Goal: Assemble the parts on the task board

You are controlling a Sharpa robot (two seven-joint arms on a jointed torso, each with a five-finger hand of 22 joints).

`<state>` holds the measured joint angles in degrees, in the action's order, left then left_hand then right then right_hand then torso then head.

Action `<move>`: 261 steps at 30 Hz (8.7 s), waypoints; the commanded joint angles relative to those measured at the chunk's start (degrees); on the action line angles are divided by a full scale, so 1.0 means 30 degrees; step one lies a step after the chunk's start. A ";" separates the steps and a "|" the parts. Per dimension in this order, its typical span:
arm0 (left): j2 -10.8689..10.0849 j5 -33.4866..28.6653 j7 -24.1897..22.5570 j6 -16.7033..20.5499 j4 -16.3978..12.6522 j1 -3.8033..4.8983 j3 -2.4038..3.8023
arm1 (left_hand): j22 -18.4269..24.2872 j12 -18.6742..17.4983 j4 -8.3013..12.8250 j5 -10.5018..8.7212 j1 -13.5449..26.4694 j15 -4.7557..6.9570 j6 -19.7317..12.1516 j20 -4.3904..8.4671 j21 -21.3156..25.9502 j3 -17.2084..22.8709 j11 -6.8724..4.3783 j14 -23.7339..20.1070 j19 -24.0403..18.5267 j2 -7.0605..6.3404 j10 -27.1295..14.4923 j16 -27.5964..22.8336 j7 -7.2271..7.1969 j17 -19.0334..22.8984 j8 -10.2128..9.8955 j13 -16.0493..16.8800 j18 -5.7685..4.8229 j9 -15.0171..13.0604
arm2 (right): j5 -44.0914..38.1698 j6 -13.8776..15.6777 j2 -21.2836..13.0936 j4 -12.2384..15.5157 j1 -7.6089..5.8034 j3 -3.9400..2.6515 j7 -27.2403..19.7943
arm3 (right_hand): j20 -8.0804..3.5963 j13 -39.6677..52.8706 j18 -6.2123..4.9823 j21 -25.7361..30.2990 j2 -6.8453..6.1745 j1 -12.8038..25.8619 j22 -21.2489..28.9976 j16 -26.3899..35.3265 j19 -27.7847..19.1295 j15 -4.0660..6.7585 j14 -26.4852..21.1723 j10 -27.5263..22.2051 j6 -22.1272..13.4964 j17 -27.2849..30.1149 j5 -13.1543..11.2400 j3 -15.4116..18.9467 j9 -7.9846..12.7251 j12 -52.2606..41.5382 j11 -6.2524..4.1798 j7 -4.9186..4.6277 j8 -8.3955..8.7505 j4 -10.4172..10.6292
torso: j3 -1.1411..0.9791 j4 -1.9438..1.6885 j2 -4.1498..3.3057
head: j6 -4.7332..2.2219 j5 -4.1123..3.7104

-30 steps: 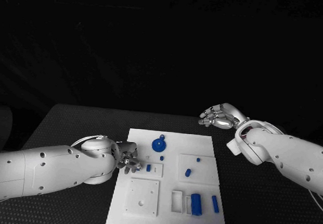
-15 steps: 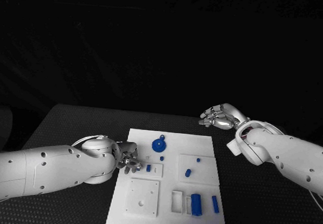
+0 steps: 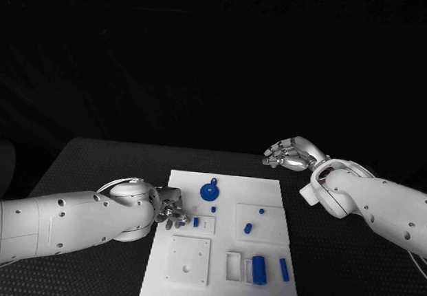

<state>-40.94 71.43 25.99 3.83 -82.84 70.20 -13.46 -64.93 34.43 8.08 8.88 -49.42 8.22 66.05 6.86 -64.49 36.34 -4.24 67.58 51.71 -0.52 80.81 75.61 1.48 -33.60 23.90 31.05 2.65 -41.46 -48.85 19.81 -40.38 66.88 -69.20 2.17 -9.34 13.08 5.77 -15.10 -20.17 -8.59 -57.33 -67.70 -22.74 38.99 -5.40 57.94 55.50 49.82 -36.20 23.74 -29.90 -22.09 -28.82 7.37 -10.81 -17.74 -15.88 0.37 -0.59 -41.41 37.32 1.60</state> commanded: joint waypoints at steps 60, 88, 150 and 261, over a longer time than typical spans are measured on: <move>0.1010 0.1679 -0.9725 0.6366 0.1253 -0.0131 0.1236 | -0.0208 -0.5497 0.2100 -0.0266 -0.7086 -0.1693 -0.3342 0.0701 0.2455 -0.1406 0.2403 -0.2731 -0.2538 -0.3359 -0.4631 -0.2136 0.1765 0.1214 -0.2749 -0.2564 -0.0152 0.1301 | -0.0107 -0.0140 0.0060 -0.0044 0.0055 -0.0003 -0.0172 | 0.0160 -0.0192 0.0133 0.0341 0.0002 0.0217 -0.0103 0.0351 -0.0303 -0.0205 -0.0363 -0.0006 -0.0282 -0.0030 0.0244 0.0114 0.0112 -0.0059 0.0077 -0.0043 -0.0010 0.0026 | -0.0021 0.0028 -0.0006 | -0.0415 -0.0097; 0.3594 0.7938 -0.8157 0.2828 0.3350 -0.0803 0.1155 | -0.0686 -0.9840 0.2143 -0.0031 -0.6797 -0.2666 -0.4149 -0.0285 0.2540 -0.0877 0.3484 -0.2872 -0.2391 -0.4229 -0.5925 -0.1828 0.2001 0.1182 -0.3910 -0.4932 0.0585 0.2427 | -0.0091 -0.0155 0.0132 0.0072 0.0059 -0.0003 -0.0187 | 0.0172 -0.0214 0.0133 0.0361 0.0011 0.0225 -0.0123 0.0356 -0.0296 -0.0207 -0.0353 0.0004 -0.0283 -0.0044 0.0240 0.0114 0.0120 -0.0068 0.0085 -0.0045 -0.0018 0.0037 | 0.0003 0.0018 -0.0034 | -0.0317 -0.0311; 0.4793 0.8146 -0.7952 0.2557 0.5556 -0.1404 0.1143 | -0.1187 -0.9382 0.1656 -0.0227 -0.7087 -0.2018 -0.3094 0.0173 0.2074 -0.0847 0.2819 -0.1806 -0.1344 -0.2642 -0.3371 -0.0271 0.1903 0.0725 -0.3396 -0.5454 0.0884 0.2956 | -0.0081 -0.0266 0.0181 0.0194 0.0059 -0.0005 -0.0196 | 0.0180 -0.0253 0.0122 0.0398 0.0076 0.0227 -0.0156 0.0370 -0.0281 -0.0199 -0.0344 0.0018 -0.0254 -0.0068 0.0234 0.0101 0.0126 -0.0084 0.0065 -0.0033 -0.0049 0.0056 | -0.0011 -0.0008 0.0008 | -0.0167 -0.0544; 0.3698 0.7733 -0.7073 0.4593 0.4320 -0.1486 0.1606 | -0.1455 -0.8014 0.0332 -0.0593 -0.6324 -0.1506 -0.1930 0.0464 0.2131 -0.1160 0.2312 -0.0688 -0.0082 -0.2420 -0.2666 0.0711 0.1399 0.1005 -0.2598 -0.5674 0.1103 0.3453 | -0.0021 -0.0372 0.0287 0.0002 0.0092 -0.0005 -0.0242 | 0.0188 -0.0323 0.0093 0.0473 0.0186 0.0171 -0.0223 0.0398 -0.0256 -0.0187 -0.0339 0.0039 -0.0228 -0.0118 0.0225 0.0070 0.0147 -0.0116 0.0042 -0.0015 -0.0091 0.0021 | -0.0021 -0.0012 0.0018 | -0.0166 -0.0493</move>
<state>-29.89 96.26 4.50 15.51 -69.48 65.66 -8.93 -69.26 10.04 9.34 7.48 -68.76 3.70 59.90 6.86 -57.86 32.80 2.65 65.14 51.11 -7.75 72.39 77.44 5.63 -30.65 15.94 13.96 5.12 -31.07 -48.77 19.42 -39.53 66.88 -68.96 2.16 -9.46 13.49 4.87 -15.09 -19.07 -8.60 -56.88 -68.29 -21.85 38.57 -6.02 57.31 55.50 49.46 -36.50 24.19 -29.74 -21.73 -28.82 7.37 -10.77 -17.74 -15.72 0.30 -0.58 -41.39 36.92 0.02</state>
